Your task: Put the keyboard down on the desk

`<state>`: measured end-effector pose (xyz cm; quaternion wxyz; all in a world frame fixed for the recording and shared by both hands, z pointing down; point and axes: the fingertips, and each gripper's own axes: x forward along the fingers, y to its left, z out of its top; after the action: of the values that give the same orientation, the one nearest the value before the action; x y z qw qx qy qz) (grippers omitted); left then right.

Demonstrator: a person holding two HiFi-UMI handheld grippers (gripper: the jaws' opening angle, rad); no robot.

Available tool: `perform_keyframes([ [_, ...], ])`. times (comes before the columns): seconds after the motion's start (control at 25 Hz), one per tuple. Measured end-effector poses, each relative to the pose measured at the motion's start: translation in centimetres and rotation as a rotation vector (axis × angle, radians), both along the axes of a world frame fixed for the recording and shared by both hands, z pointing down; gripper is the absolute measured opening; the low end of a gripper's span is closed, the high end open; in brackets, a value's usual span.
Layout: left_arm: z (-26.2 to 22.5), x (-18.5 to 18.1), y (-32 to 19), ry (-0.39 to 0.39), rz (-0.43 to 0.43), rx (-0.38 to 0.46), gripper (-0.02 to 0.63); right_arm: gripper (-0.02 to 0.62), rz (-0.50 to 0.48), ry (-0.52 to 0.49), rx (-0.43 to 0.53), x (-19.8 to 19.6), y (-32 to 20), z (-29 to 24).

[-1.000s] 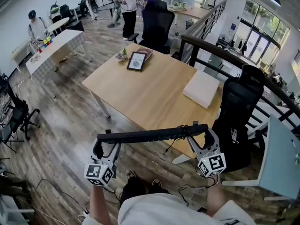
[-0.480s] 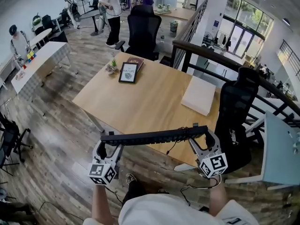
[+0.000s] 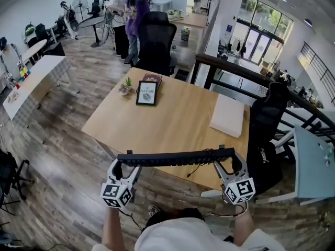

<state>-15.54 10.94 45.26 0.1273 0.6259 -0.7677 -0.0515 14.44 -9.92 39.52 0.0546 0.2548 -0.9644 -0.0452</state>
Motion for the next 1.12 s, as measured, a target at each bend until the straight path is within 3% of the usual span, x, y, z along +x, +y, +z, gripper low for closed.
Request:
perform_keyframes([
  [0.28,1.7,-2.8,-2.4,0.023,0.049,-0.02,0.359,0.31,0.046,0.041,-0.047,-1.6,-0.7,1.7],
  [0.56,2.5,-5.5,-6.5,0.042,0.061,-0.038,0.359,0.31,0.059,0.052,-0.055,-4.4,-4.7,2.0],
  [0.84,2.5,-9.1,-11.3,0.007,0.048,-0.092,0.359,0.31,0.036,0.005,-0.113,-7.8,-10.1,4.8],
  [1.12,3.0,-9.9,-15.5,-0.001,0.072,-0.159,0.359,0.311,0.048,-0.015,-0.161,-8.4,-14.0,6.9],
])
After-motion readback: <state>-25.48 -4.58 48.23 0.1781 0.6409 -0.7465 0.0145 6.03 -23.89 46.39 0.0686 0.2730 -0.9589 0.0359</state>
